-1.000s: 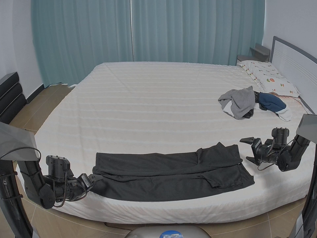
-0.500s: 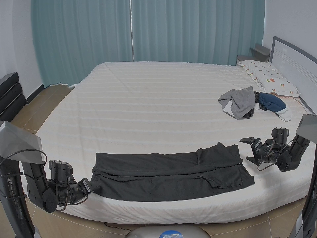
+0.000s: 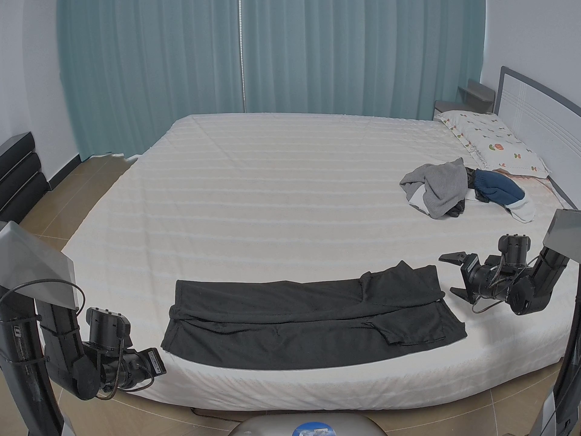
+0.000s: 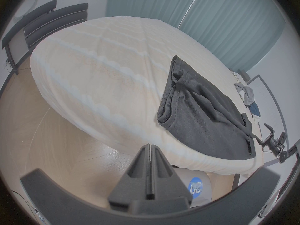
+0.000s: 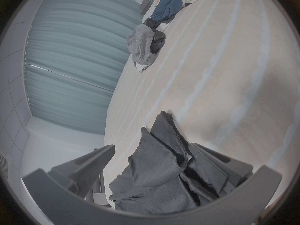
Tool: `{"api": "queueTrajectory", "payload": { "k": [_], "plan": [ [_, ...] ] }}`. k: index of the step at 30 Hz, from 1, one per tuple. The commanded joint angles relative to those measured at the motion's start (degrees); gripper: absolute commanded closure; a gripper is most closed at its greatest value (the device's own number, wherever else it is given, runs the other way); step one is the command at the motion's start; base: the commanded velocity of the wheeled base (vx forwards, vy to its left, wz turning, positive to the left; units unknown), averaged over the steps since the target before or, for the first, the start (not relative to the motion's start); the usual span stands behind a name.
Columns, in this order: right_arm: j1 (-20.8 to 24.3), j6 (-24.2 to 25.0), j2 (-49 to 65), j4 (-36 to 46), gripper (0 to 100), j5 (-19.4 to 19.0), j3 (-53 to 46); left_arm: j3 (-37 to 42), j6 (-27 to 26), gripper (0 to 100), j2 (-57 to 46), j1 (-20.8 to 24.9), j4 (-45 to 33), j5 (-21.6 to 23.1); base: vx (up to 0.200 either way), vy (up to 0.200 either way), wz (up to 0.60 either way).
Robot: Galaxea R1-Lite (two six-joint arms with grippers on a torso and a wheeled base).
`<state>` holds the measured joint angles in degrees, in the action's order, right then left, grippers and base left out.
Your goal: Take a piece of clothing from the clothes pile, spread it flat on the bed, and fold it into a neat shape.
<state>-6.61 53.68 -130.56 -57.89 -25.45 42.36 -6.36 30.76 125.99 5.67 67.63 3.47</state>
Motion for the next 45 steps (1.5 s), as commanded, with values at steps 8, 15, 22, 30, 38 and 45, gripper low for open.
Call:
{"api": "queueTrajectory", "payload": {
  "k": [8, 15, 22, 30, 38, 45],
  "plan": [
    [0.2, -0.1, -0.2, 0.1, 0, 0.0, -0.1, -0.8, 4.8, 0, -0.4, -0.1, 2.5, 4.5, 0.000, 0.000, 0.00],
    [0.2, -0.1, -0.3, 0.0, 0, 0.0, -0.2, -5.4, 14.1, 0, 0.6, 0.9, 2.6, 5.3, 0.000, 0.000, 0.00],
    [0.3, -0.1, -0.5, 0.0, 0, 0.0, -0.1, -8.8, 14.6, 0, 2.2, 1.5, 2.6, 4.5, 0.000, 0.000, 0.00],
    [0.4, -0.1, -0.6, -0.8, 0, 0.0, -0.3, -8.0, 14.2, 100, 2.2, 1.8, 2.2, 4.3, 0.000, 0.000, 0.00],
    [0.2, -0.1, -0.5, -0.8, 0, 0.1, -1.1, -3.6, 8.6, 100, 2.2, 0.1, 1.9, 3.0, 0.000, 0.000, 0.00],
    [0.3, -0.1, -0.5, -0.8, 0, 0.1, -1.3, -2.3, 5.5, 100, 2.2, 0.1, 1.8, -0.2, 0.000, 0.000, 0.00]
  ]
}}
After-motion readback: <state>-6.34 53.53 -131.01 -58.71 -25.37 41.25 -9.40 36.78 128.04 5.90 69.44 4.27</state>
